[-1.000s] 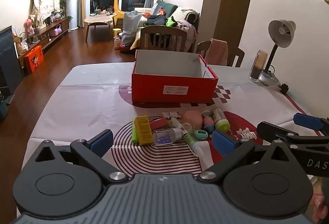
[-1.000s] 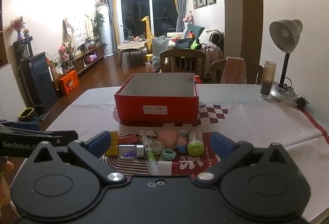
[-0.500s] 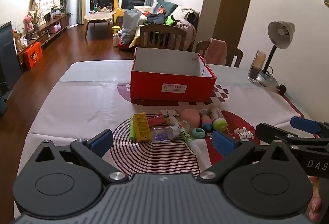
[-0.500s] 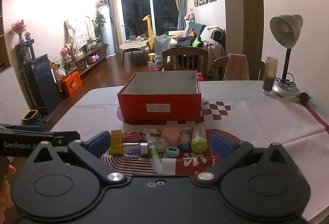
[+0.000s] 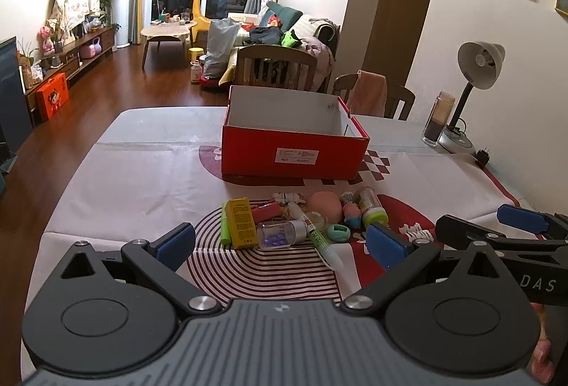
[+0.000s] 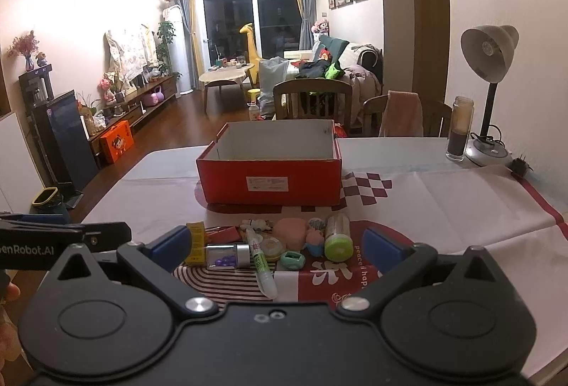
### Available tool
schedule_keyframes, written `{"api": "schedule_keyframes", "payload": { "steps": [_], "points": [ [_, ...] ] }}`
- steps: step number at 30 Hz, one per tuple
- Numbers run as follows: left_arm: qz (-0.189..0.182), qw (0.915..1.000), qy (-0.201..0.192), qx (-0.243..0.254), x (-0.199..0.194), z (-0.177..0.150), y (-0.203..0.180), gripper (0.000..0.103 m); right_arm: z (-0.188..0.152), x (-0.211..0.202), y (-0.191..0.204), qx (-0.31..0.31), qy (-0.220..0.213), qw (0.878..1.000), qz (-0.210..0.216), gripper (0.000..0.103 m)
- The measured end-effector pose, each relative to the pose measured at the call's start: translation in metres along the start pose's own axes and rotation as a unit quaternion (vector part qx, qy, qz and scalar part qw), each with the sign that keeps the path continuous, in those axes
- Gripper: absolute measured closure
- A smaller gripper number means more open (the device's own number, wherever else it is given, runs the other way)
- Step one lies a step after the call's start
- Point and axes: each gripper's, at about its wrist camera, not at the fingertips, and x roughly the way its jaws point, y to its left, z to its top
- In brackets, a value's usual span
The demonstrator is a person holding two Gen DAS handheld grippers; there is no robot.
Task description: Organize rigid objects
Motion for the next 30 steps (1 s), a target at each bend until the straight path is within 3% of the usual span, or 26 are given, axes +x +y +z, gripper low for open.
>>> {"api": "schedule_keyframes", "payload": {
  "steps": [18,30],
  "points": [
    [-0.006,0.9998,0.003,-0.017,0.014,0.008,0.005,0.000,0.002,0.005,0.005,-0.020,-0.003,1.000,0.008,0.001],
    [-0.004,0.9992,0.023,-0.033,0.050,0.018,0.002,0.000,0.016,0.041,-0.013,-0.030,0.026,0.999,0.014,0.003]
  ]
}}
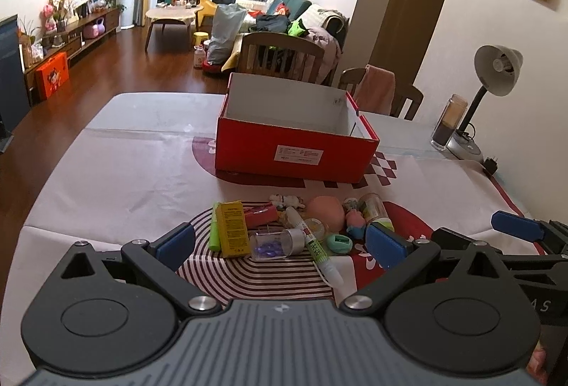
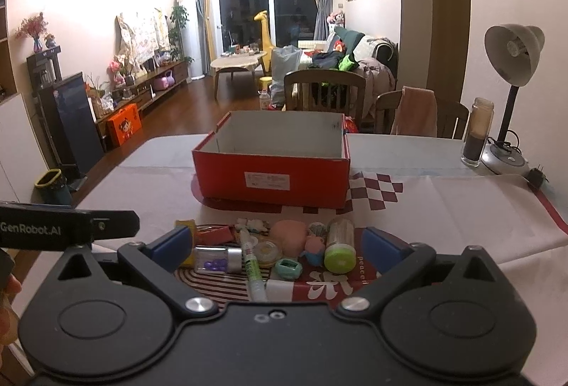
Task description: Organize rigid objects
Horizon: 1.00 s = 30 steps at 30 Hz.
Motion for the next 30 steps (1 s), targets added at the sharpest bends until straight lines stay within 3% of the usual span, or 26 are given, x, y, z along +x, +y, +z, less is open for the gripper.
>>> {"api": "schedule_keyframes", "payload": {
  "steps": [8,15,30],
  "points": [
    [0.010,0.9998,0.016,-0.008,0.030,0.007,0.004,0.000,0.006,0.031,-0.024,0.003,0.020,1.000,0.005,0.003],
    [0.029,0.9985,0.044,-0.017,0.070,0.004,0.015,0.000,0.001,0.070,-0.053,-0.008,0.049,0.999,-0.011,0.009],
    [0.100,0.9917,0.078,-0.019,0.154,-0.003,0.035,0.001,-0.012,0.165,-0.088,-0.018,0.123,0.992,-0.026,0.020]
  ]
}}
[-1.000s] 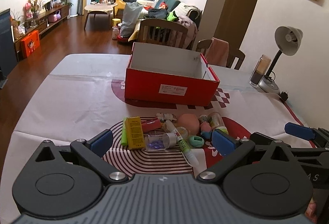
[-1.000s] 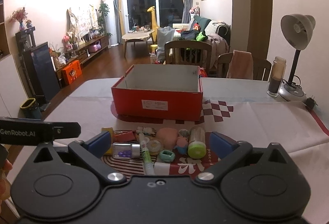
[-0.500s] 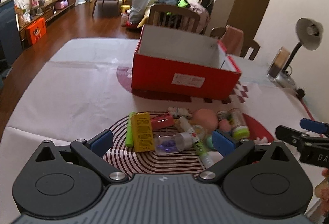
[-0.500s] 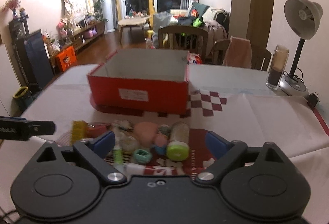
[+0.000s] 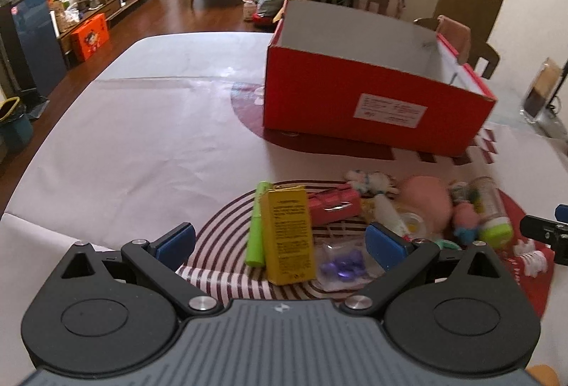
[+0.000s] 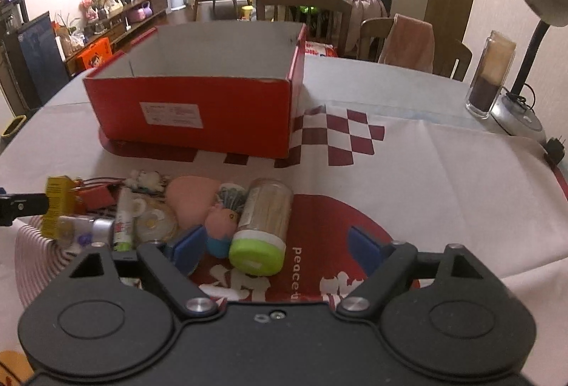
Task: Organize rigid objects
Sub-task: 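Grasp the yellow box with the left tool while the right tool grasps the toothpick jar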
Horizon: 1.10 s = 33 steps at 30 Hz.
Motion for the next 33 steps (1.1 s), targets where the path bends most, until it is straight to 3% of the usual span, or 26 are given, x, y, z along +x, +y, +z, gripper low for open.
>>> {"api": "schedule_keyframes", "payload": {
  "steps": [7,11,15,17,27,30,33],
  "points": [
    [0.013,0.9999,0.000,0.002,0.016,0.001,-0.001,0.001,0.004,0.027,0.001,0.002,0.018,1.000,-0.013,0.025],
    [0.016,0.9997,0.005,0.018,0.023,0.000,-0.007,0.019,0.004,0.037,-0.001,0.013,0.026,0.999,-0.018,0.031],
    [0.014,0.9998,0.007,0.012,0.028,-0.001,-0.007,0.024,0.006,0.044,-0.001,0.025,0.034,0.999,-0.013,0.034],
    [0.012,0.9997,0.010,0.018,0.030,-0.002,-0.008,0.040,0.006,0.046,0.000,0.024,0.036,0.999,-0.012,0.036],
    [0.004,0.9998,0.019,0.003,0.041,-0.003,-0.003,0.060,0.009,0.056,-0.004,0.060,0.050,0.997,0.001,0.039],
    [-0.001,0.9998,0.017,0.010,0.040,-0.003,-0.006,0.067,0.009,0.056,-0.005,0.069,0.052,0.996,0.014,0.049],
    [0.001,0.9998,0.016,0.015,0.041,-0.003,-0.009,0.068,0.010,0.053,-0.001,0.064,0.050,0.996,0.021,0.062]
  ]
}}
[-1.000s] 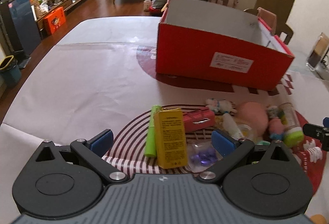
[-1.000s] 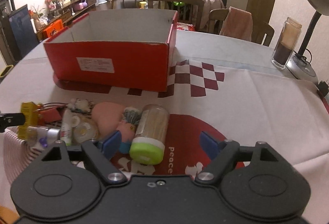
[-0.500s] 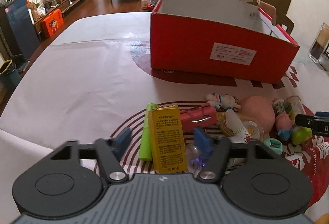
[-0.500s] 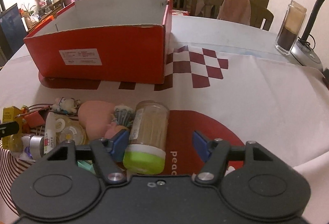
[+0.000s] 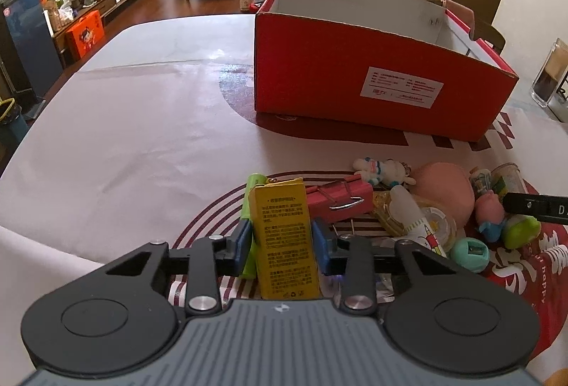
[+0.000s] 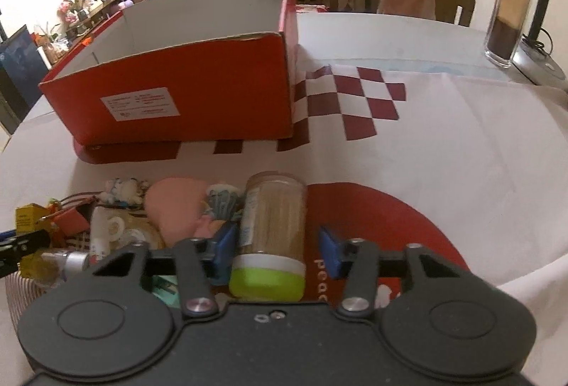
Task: Organize rigid objects
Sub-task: 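Grasp the yellow box with the left tool while the right tool grasps the toothpick jar, then carry the yellow box and toothpick jar with both tools into the red shoebox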
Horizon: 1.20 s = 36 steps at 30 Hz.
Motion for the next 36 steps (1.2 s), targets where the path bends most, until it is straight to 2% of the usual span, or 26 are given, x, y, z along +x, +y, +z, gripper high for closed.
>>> {"api": "schedule_keyframes", "payload": {
  "steps": [6,18,28,30,31,34,36],
  "points": [
    [-0.001,0.9999,0.001,0.014,-0.002,0.001,-0.003,0.073,-0.001,-0.005,0.002,0.001,-0.002,1.000,-0.001,0.062],
    [-0.027,0.9996,-0.002,0.009,-0.020,0.002,0.003,0.073,0.004,-0.047,0.001,-0.013,-0.036,0.999,0.015,0.062],
    [-0.059,0.9982,-0.001,-0.013,-0.048,0.020,0.007,0.073,0.033,-0.080,0.006,-0.035,-0.070,0.996,0.035,0.063],
    [-0.064,0.9979,-0.007,-0.010,-0.055,0.028,0.004,0.073,0.044,-0.085,0.008,-0.042,-0.081,0.995,0.039,0.070],
    [-0.066,0.9977,-0.010,-0.007,-0.057,0.034,0.003,0.073,0.049,-0.087,0.009,-0.044,-0.086,0.995,0.040,0.089],
    [-0.069,0.9973,-0.024,0.005,-0.062,0.050,-0.002,0.073,0.069,-0.087,0.011,-0.047,-0.093,0.993,0.048,0.091],
    [-0.064,0.9972,-0.035,0.014,-0.065,0.060,-0.005,0.073,0.077,-0.082,0.013,-0.063,-0.076,0.994,0.055,0.091]
  ]
}}
